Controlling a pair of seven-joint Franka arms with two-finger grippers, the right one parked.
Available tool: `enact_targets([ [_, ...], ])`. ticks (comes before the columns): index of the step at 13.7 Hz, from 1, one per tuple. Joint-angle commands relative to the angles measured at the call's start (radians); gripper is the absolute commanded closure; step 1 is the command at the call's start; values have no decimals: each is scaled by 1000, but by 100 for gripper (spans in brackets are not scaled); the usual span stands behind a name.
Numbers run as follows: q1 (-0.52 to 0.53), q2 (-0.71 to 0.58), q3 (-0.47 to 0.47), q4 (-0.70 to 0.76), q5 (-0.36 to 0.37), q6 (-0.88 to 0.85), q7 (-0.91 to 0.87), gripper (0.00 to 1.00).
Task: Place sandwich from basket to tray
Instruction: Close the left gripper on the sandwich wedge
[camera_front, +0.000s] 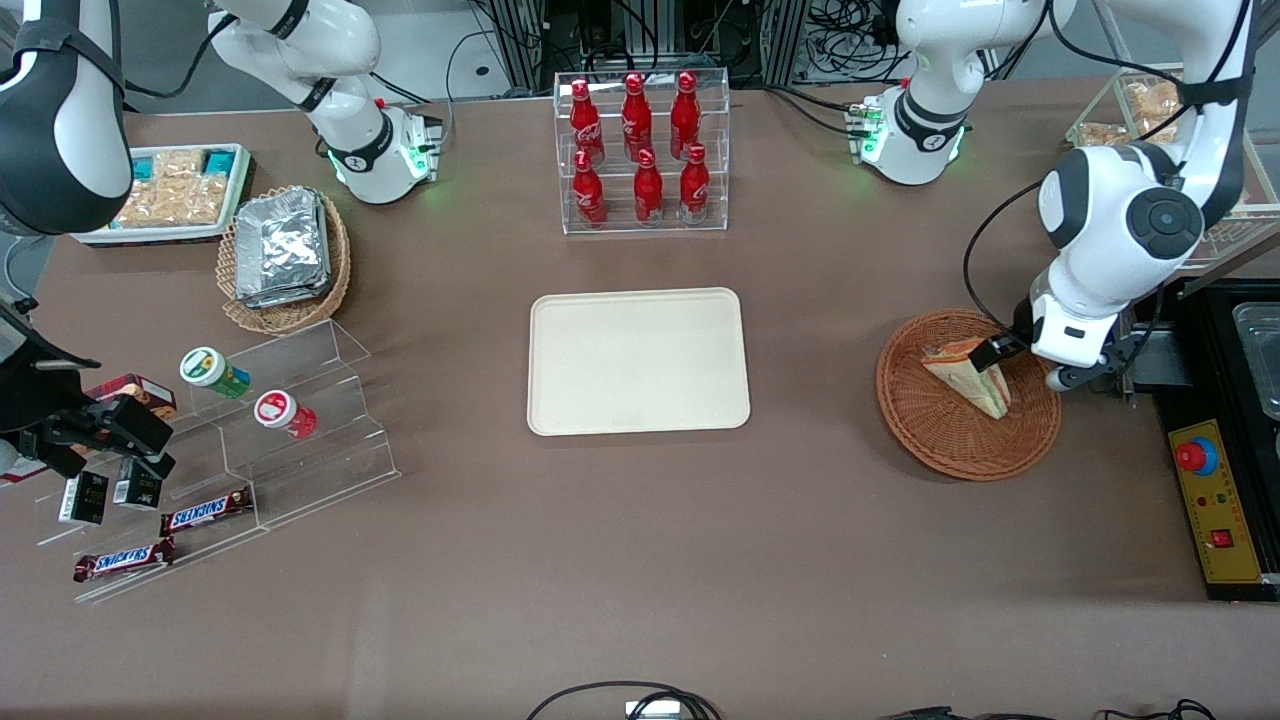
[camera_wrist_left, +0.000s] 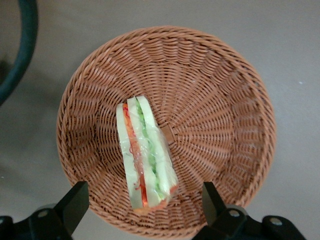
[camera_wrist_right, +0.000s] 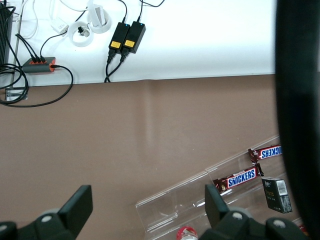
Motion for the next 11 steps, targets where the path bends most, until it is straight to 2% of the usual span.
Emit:
enact_targets([
  [1, 10, 30, -4, -39, 13, 92, -78, 0],
  [7, 7, 104, -4, -106, 13, 257, -158, 0],
  [11, 7, 133, -4, -122, 13, 277, -169, 0],
])
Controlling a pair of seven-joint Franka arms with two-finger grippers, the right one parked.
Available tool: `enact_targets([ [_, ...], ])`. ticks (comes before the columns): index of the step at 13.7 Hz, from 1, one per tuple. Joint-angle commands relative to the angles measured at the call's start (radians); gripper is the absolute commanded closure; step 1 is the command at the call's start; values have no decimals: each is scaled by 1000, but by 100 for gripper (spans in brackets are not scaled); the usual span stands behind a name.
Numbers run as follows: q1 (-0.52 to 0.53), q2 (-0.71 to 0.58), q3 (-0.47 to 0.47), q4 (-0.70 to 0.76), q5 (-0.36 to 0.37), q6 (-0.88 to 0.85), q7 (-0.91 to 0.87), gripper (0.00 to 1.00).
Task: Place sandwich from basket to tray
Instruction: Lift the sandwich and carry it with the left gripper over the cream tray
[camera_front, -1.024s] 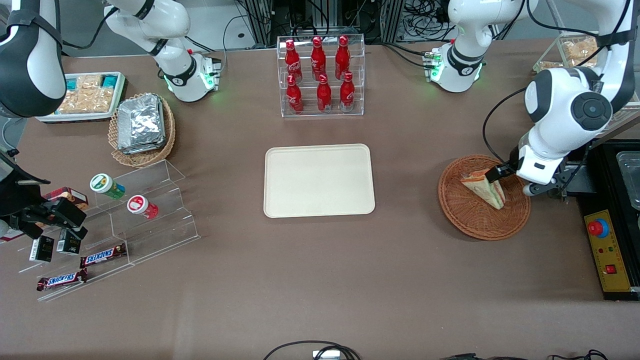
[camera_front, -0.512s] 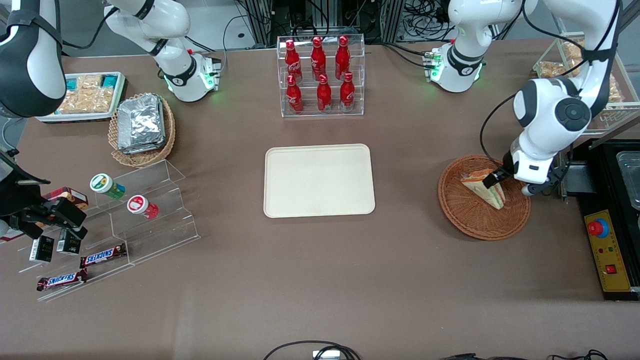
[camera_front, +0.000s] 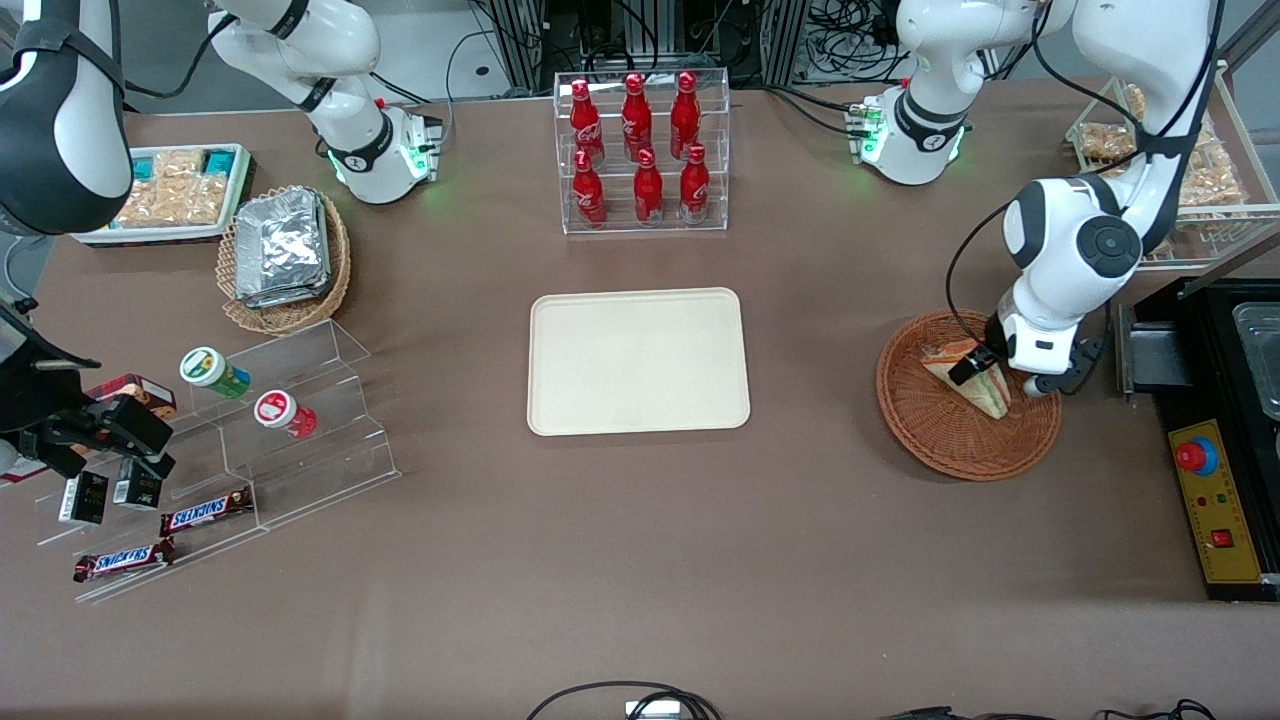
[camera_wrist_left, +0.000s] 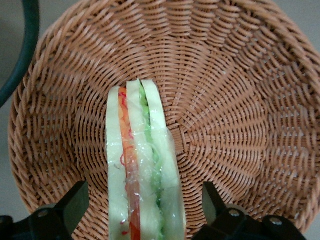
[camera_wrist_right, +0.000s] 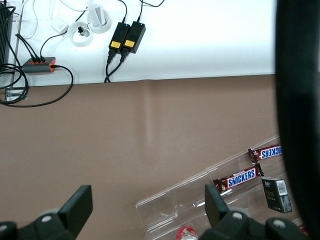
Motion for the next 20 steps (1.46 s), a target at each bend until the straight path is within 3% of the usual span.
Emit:
enact_targets([
  [1, 0, 4, -3, -16, 13, 26, -31, 3],
  [2, 0, 9, -3, -16, 12, 26, -37, 33],
  [3, 0, 17, -3, -14, 12, 26, -57, 76],
  [4, 0, 24, -3, -11, 13, 26, -66, 100],
  [9, -1, -27, -6, 8, 13, -32, -72, 100],
  [12, -16, -112, -26, 149, 18, -329, -36, 100],
  [16, -26, -105, -147, 443, 18, -660, 44, 100],
  [20, -26, -60, -291, 613, 19, -749, 76, 100],
])
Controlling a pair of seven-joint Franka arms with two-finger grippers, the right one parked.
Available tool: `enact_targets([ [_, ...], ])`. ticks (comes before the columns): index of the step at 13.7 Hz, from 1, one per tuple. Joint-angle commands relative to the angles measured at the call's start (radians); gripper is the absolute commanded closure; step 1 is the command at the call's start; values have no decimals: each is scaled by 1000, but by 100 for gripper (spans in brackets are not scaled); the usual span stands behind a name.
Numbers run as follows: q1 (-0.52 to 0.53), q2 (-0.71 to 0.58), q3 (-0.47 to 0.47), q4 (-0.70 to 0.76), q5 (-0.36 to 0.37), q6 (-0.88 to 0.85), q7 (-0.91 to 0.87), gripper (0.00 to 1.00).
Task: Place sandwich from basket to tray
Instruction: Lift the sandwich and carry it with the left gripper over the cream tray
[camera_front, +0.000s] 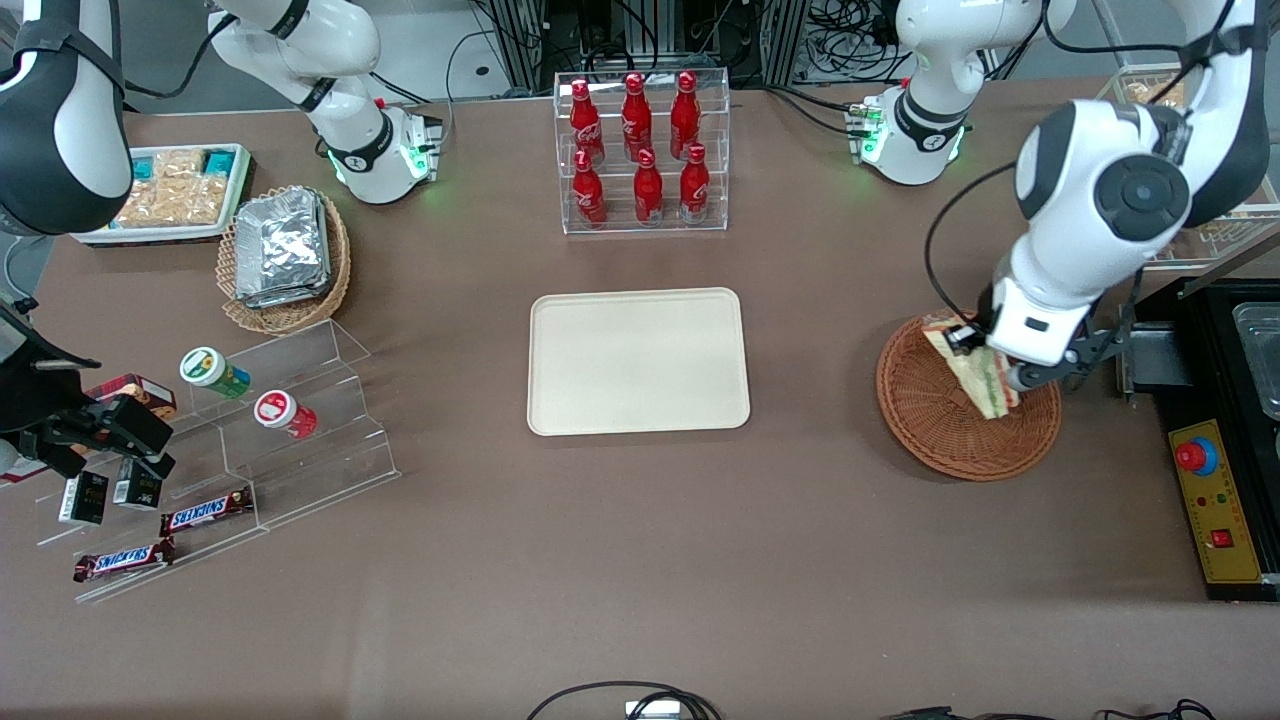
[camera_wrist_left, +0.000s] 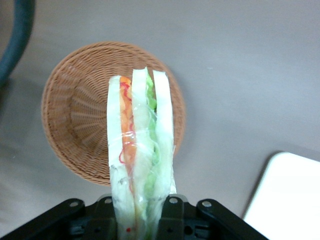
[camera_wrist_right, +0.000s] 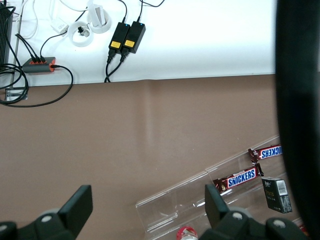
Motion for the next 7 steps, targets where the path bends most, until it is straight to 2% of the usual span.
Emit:
enact_targets([
  [1, 2, 72, -84, 102, 13, -30, 21, 100],
  [5, -9, 147, -232, 150, 93, -29, 36, 100],
  [7, -72, 212, -258, 187, 101, -24, 49, 100],
])
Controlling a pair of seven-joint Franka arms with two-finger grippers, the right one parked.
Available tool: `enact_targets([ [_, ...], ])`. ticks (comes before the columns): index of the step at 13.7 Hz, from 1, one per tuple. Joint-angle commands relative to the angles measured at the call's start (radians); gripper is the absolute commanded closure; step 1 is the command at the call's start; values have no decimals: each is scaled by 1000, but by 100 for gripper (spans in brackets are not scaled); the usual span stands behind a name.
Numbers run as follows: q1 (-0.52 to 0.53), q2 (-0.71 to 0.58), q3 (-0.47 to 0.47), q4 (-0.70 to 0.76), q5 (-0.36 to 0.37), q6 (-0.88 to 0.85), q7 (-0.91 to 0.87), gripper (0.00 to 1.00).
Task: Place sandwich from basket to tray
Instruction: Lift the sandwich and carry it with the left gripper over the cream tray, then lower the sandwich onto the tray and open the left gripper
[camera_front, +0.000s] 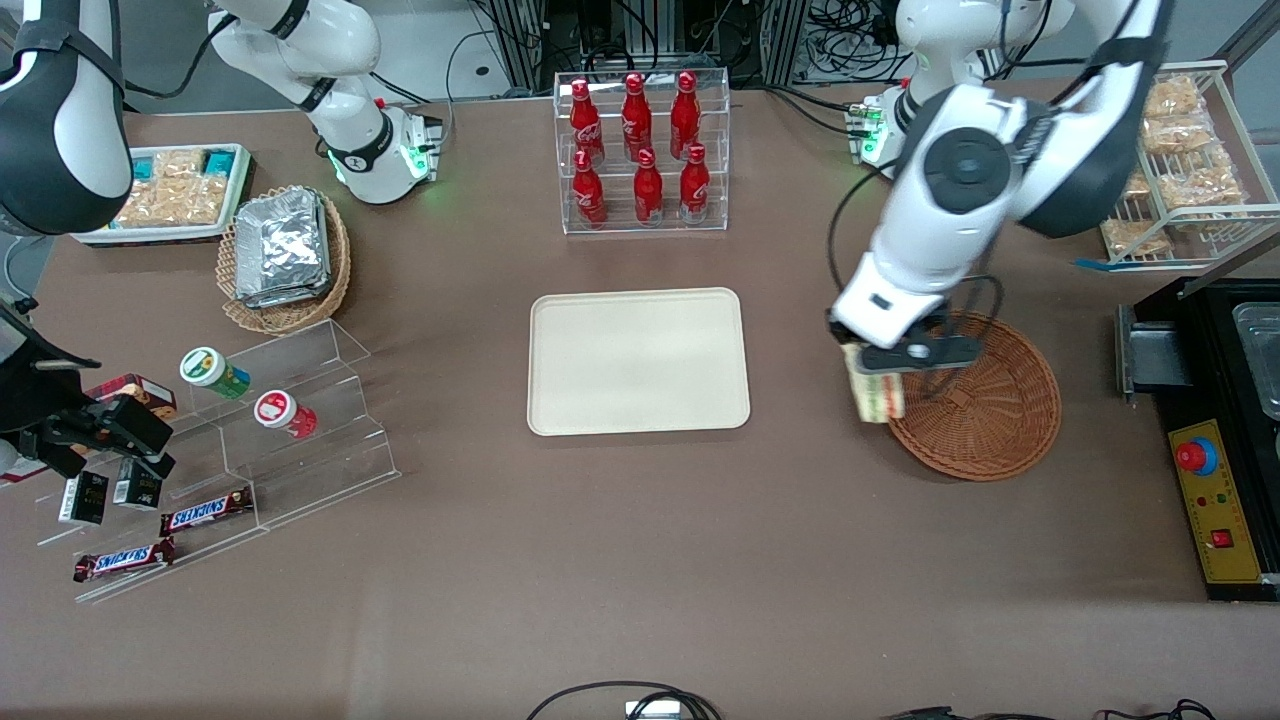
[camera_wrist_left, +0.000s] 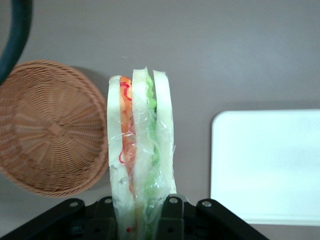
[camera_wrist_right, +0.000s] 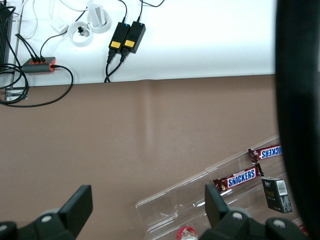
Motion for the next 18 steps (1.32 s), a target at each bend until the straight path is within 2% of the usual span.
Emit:
enact_targets([
  [1, -91, 94, -18, 75, 33, -14, 18, 100],
  [3, -157, 152, -19, 90, 83, -10, -6, 100],
  [7, -264, 281, -18, 92, 118, 94, -131, 100],
  [10, -327, 385, -18, 90, 229, 160, -323, 100],
  [14, -376, 491, -15, 79, 348, 223, -460, 100],
  [17, -380, 513, -13, 38, 361, 279, -482, 100],
  [18, -380, 525, -13, 38, 361, 279, -482, 95],
])
